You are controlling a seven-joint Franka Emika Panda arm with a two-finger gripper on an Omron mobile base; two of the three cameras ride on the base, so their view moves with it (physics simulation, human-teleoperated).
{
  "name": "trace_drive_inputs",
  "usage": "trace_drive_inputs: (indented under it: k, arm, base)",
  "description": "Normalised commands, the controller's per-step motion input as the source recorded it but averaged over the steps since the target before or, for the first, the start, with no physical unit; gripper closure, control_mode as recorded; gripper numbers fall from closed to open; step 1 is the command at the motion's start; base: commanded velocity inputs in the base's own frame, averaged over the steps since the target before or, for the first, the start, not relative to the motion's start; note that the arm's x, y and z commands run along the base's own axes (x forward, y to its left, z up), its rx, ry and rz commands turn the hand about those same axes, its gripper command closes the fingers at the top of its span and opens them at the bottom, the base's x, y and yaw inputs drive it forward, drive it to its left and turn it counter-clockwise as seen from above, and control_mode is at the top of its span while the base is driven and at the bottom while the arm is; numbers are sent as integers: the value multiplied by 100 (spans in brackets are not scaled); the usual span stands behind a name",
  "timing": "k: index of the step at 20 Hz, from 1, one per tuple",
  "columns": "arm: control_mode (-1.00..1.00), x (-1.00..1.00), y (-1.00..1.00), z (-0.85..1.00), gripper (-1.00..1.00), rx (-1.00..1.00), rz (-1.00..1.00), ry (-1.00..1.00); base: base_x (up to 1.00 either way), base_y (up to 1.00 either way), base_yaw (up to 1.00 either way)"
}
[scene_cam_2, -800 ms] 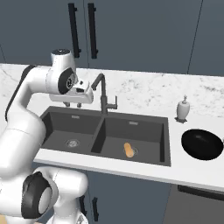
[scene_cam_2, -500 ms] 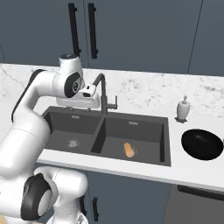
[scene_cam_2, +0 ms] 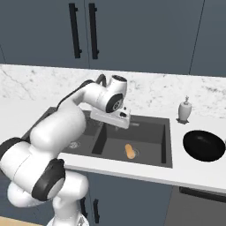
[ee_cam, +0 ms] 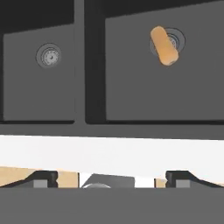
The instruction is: Pick the squash from the sink and place it in the bowl. Then pick the bowl and place it in the microwave. Then close the microwave door and press the start button.
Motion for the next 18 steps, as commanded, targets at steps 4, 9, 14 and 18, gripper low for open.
trace_drive_inputs:
  k: [4,9,14,18]
  arm:
    - [-100,75,-70,-99,-100,6,0,22]
    - [-100,50,-53,-100,-100,5,0,15]
    - [-100,45,-34,-100,-100,2,0,8]
    - [-100,42,-7,-85,-100,0,0,8]
  base:
    - [0,0,0]
    - [0,0,0]
    - [0,0,0]
    - [0,0,0]
